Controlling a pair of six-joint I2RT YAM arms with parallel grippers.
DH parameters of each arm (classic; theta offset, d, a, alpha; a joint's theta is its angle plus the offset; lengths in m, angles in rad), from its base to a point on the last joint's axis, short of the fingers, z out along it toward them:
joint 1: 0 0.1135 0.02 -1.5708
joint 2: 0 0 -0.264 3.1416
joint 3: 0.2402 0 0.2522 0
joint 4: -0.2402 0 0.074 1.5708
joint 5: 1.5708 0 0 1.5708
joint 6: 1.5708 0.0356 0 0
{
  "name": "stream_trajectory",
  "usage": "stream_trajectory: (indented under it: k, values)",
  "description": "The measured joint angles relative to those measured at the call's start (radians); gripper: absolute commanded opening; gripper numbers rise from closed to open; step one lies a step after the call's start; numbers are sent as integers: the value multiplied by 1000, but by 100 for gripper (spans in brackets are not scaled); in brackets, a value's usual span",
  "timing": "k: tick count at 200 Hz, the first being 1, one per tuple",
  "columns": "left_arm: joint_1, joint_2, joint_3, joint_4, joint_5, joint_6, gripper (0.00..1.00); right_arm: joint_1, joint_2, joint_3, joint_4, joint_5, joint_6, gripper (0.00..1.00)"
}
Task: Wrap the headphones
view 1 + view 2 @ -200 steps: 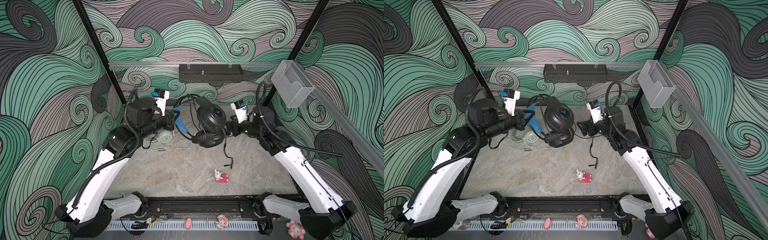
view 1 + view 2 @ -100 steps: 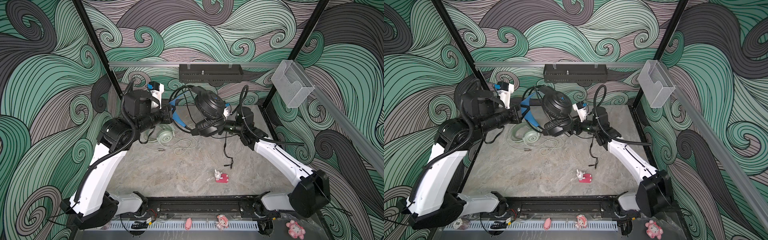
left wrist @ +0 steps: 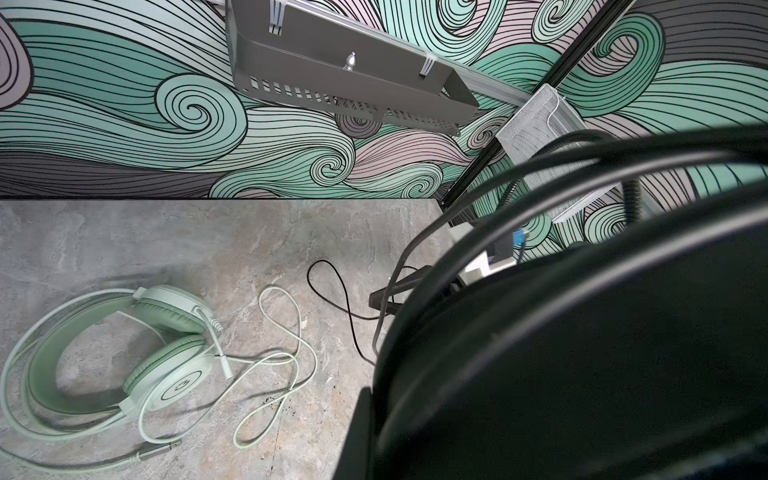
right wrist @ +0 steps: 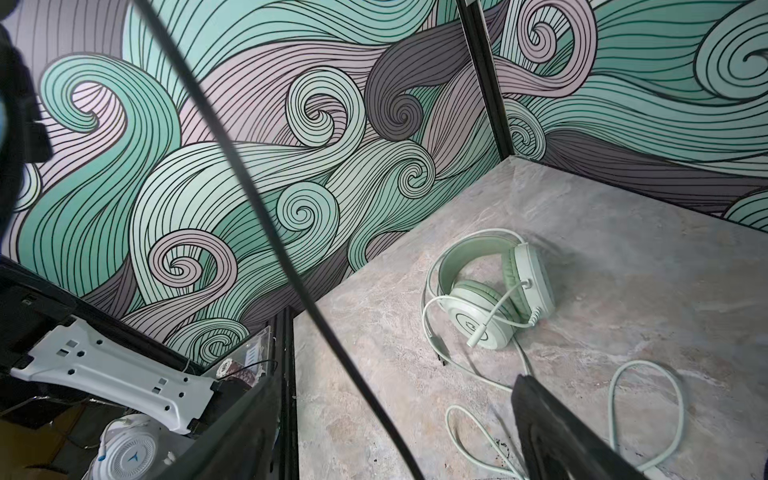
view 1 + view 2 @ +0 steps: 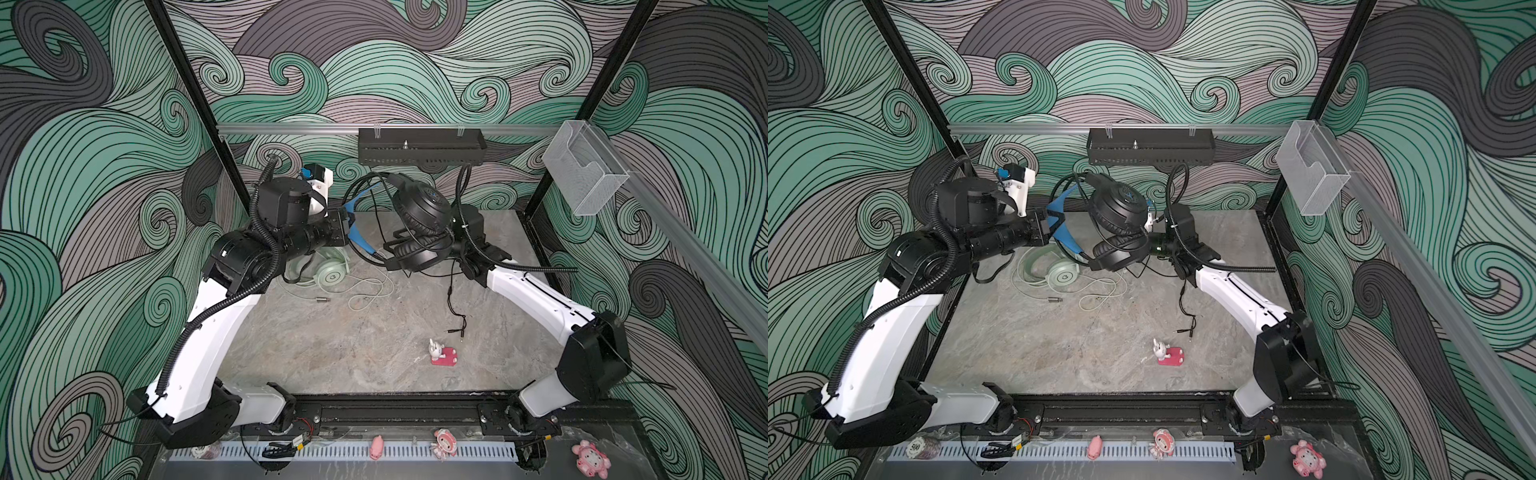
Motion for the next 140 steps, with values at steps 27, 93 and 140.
stream_trajectory:
  k: [27, 93, 140]
  values:
    - [-3, 10, 20, -3, 3, -2, 0, 22, 55, 6, 2, -11, 0, 82]
    - [-3, 12, 37, -4, 2, -5, 0, 43, 78, -50, 21, -34, -1, 58]
    - [-3, 12, 37, -3, -17, -18, 0, 32, 42, -144, 4, -30, -6, 16]
